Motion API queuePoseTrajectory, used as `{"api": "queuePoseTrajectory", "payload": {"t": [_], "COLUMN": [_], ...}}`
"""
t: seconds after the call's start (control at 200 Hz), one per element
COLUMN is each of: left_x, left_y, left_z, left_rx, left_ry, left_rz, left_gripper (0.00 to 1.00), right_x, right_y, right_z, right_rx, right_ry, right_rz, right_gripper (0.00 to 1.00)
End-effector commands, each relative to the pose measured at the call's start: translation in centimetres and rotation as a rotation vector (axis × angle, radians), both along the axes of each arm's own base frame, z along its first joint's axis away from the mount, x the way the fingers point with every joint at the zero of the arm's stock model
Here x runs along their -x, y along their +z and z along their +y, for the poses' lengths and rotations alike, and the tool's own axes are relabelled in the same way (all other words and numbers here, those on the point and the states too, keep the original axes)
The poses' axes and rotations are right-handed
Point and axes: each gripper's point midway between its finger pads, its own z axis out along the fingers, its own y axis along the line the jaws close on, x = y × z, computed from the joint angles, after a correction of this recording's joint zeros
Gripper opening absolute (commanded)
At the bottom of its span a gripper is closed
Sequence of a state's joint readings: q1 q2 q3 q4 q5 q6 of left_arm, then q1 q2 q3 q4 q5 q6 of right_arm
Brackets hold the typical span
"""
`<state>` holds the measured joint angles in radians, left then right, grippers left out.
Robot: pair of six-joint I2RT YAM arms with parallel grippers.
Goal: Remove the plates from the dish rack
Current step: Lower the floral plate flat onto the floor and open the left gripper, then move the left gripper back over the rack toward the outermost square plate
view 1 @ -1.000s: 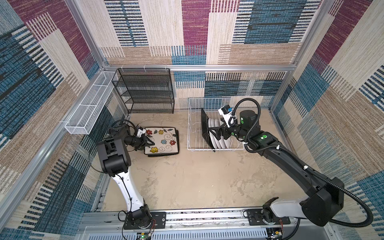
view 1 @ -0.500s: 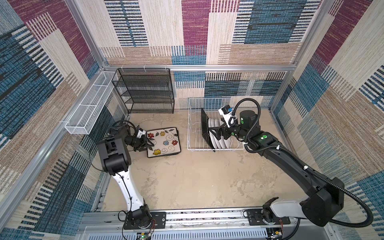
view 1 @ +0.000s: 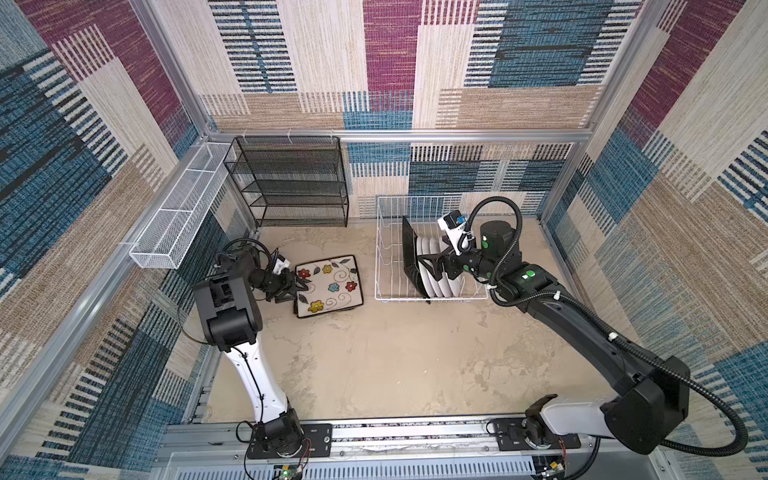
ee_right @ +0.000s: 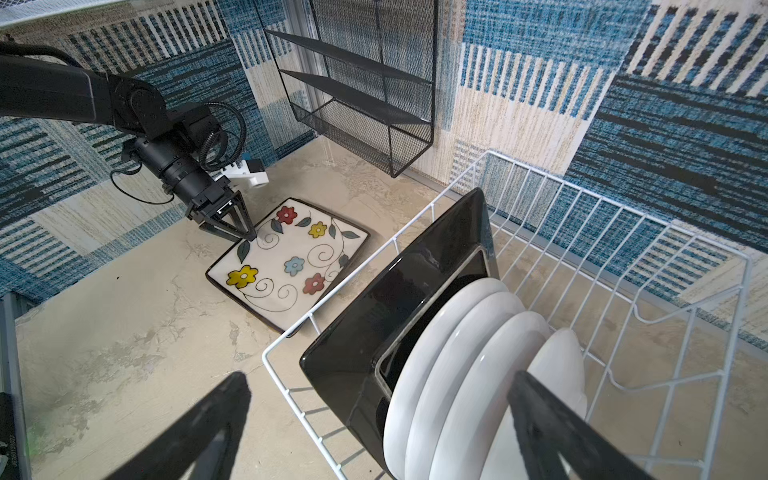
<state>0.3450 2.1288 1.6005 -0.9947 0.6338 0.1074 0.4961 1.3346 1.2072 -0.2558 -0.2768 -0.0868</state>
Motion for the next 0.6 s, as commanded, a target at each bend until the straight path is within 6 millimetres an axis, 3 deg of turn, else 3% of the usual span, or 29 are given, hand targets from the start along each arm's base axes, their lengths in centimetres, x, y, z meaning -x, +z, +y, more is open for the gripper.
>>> {"api": "queuePoseTrajectory", "payload": {"t": [0.0, 0.346, 0.596], "left_x": [0.6, 0.3, 0.4], "left_y": [-0.3, 3.7, 8.4], "left_z": [2.0, 1.6, -1.3], "left_rx": [-0.128, -0.142, -0.154], "left_ry": [0.019, 0.033, -0.025], "left_rz": [0.031, -0.061, -0.188], "left_gripper": [0.61, 0.67, 0.71], "right_x": [-0.1, -0.4, -1.1], "right_y": [0.1, 0.3, 1.3], "right_z": [-0.2, -0.6, -1.4], "right_rx": [0.001, -0.001, -0.014], "right_ry": [-0.014, -0.045, -0.116], "right_rz": [-0.008, -0.011, -0.030], "right_gripper": [0.99, 0.99, 0.99]}}
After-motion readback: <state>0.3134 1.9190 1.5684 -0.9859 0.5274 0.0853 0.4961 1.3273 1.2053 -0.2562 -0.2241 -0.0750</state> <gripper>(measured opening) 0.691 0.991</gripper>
